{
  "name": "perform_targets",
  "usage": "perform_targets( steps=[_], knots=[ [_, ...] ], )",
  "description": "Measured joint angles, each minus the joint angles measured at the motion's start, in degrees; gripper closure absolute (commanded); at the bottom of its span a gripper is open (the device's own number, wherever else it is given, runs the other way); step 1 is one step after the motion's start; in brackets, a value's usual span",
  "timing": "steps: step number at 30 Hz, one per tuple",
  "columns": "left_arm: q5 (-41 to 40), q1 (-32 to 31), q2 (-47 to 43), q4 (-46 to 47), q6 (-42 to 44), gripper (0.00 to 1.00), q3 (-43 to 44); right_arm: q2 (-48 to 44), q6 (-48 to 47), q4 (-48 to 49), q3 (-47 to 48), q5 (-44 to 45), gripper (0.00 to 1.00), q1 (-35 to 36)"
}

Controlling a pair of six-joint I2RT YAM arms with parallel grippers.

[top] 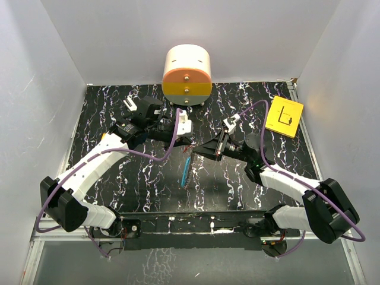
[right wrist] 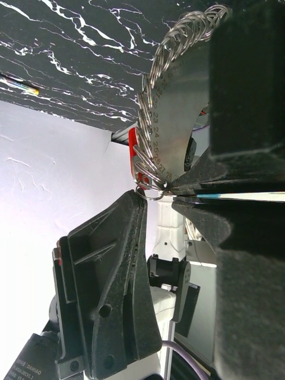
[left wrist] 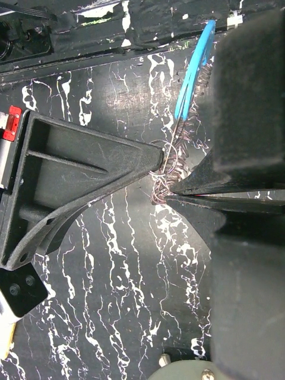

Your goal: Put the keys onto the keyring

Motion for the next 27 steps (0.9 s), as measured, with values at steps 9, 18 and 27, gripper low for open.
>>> perform_targets(
  steps=[9,18,27],
  knots=[
    [0.81,0.00,0.00,-0.20,0.42,1.00,0.00,0.79,1.07,2.08,-0.37,-0.61,0.92,0.00],
    [1.27,-0.11,0.00,-0.17,0.44,1.00,0.02,2.64,4.13,7.15,-3.21,-0.87,0.92,0.02],
    [0.46,-0.13,0.00,-1.49,0.42,0.98,0.72,2.84,5.66,10.01,-3.69,-0.90,0.92,0.37]
  ],
)
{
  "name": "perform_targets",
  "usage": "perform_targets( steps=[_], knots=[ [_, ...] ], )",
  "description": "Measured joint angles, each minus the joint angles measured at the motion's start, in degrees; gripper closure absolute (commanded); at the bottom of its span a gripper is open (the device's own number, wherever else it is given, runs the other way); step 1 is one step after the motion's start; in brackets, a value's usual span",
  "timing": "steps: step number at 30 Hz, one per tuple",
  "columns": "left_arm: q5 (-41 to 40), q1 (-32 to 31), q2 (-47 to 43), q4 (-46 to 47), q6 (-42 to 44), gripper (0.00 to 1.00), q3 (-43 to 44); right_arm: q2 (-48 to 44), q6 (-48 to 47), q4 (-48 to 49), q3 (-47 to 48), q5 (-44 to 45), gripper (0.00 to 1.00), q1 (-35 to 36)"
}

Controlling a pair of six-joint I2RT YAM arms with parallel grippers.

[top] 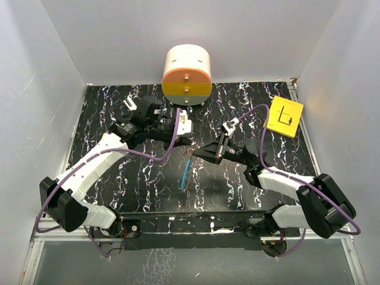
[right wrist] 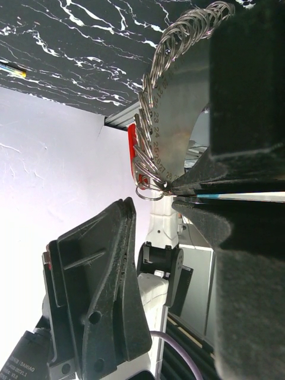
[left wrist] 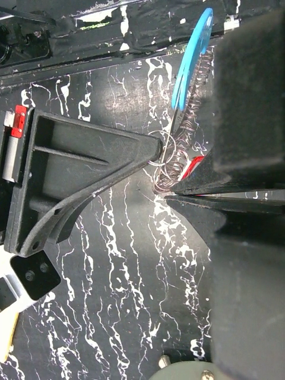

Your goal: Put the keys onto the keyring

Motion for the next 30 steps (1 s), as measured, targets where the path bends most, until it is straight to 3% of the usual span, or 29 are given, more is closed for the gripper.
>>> perform_targets(
  steps=[4,9,30],
  knots=[
    [-1.60,0.11,-0.11,-1.05,-0.55,0.81,0.83,0.11,0.59,1.46,-0.15,0.00,0.92,0.00],
    [-2.82,1.05,-1.03,-1.55,-2.60,0.75,1.16,0.11,1.31,2.40,-1.18,-0.11,0.92,0.00],
    [3.21,1.66,0.37,-7.85,1.16,0.75,3.32,0.11,1.11,2.38,-1.49,-1.97,0.92,0.33]
  ],
)
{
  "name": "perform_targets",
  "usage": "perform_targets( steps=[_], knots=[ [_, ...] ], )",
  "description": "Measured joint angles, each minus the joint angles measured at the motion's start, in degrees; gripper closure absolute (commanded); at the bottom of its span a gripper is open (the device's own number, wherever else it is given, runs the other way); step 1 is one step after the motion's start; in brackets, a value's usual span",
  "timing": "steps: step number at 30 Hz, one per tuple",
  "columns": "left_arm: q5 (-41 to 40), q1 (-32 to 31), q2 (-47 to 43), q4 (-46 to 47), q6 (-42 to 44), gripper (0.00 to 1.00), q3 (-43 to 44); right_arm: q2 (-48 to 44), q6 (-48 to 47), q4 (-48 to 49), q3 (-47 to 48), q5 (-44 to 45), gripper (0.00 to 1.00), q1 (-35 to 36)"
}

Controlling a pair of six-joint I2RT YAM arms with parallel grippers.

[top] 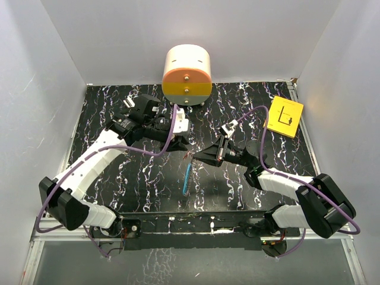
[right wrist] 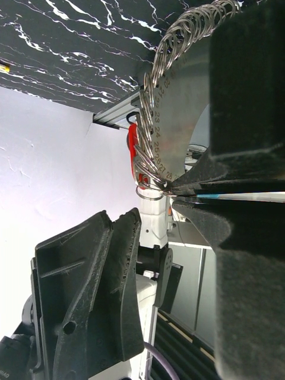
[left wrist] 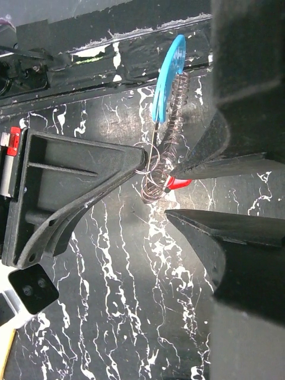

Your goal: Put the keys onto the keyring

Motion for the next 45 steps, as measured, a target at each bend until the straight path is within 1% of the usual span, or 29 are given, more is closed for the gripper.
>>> perform_targets(
  steps=[14,27,39,45],
  knots=[
    [3.32,0.00,4.68,-8.48,5.73,0.76,4.20,0.46,-0.87,0.00,0.00,-0.68,0.92,1.88],
    [4.87,-0.11,5.81,-15.08,10.71,0.76,6.49,1.92,-1.09,0.02,0.11,-0.76,0.92,2.32],
    [4.83,-0.50,6.95,-16.04,12.20,0.75,6.56,2.19,-1.20,0.02,0.94,-0.76,0.92,3.52],
    [4.81,-0.57,6.95,-16.04,12.39,0.79,6.56,2.19,-1.22,0.02,0.94,-0.76,0.92,3.80]
  ],
)
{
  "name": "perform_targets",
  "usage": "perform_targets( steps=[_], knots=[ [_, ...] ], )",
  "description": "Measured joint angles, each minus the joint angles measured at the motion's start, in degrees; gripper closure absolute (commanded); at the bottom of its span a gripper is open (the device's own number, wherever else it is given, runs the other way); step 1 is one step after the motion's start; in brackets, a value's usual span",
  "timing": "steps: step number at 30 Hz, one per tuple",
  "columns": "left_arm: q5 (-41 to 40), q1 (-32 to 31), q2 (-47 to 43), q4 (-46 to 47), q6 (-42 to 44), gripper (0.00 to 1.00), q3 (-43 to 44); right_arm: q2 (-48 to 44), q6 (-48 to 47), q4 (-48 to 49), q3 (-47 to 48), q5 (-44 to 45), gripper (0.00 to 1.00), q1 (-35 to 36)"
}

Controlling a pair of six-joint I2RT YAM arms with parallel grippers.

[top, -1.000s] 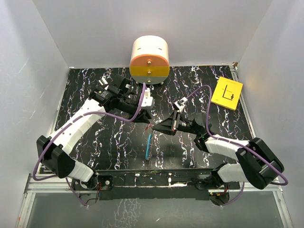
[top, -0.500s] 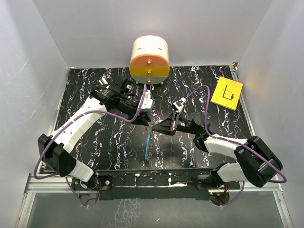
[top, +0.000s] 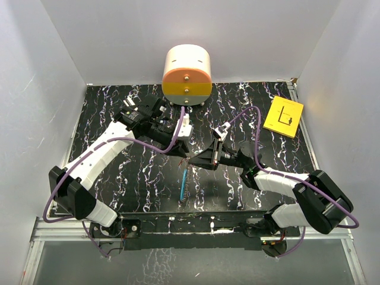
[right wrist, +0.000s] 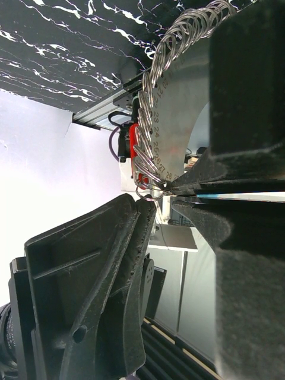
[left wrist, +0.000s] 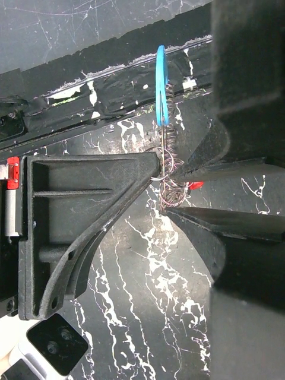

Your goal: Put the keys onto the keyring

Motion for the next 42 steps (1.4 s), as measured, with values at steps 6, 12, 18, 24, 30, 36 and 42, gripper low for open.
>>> perform_targets(
  steps=[6,12,18,24,30,36,42],
  knots=[
    [0.15,-0.20,0.04,-1.16,1.49,0.82,0.00,0.00,-0.02,0.02,0.00,0.04,0.92,0.00],
    [0.74,-0.20,1.07,-5.07,4.68,0.85,0.11,0.15,-0.02,0.02,0.00,-0.02,0.92,0.07],
    [0.90,-0.20,1.51,-6.49,6.69,0.95,0.48,0.57,-0.02,0.02,0.02,-0.31,0.92,0.37],
    [0.92,-0.20,1.49,-7.23,7.56,1.00,0.81,0.57,-0.02,0.02,0.02,-0.26,0.92,0.37],
    [0.92,-0.20,1.49,-7.87,8.13,1.00,1.14,0.59,0.00,0.04,0.02,-0.24,0.92,0.37],
    [0.59,-0.44,1.51,-8.37,9.40,1.00,1.84,1.38,0.44,1.14,0.02,-0.22,0.92,0.66],
    [-0.07,-1.57,1.51,-9.22,11.23,1.00,3.34,2.71,1.27,2.91,0.07,-0.07,0.92,1.40]
  ],
)
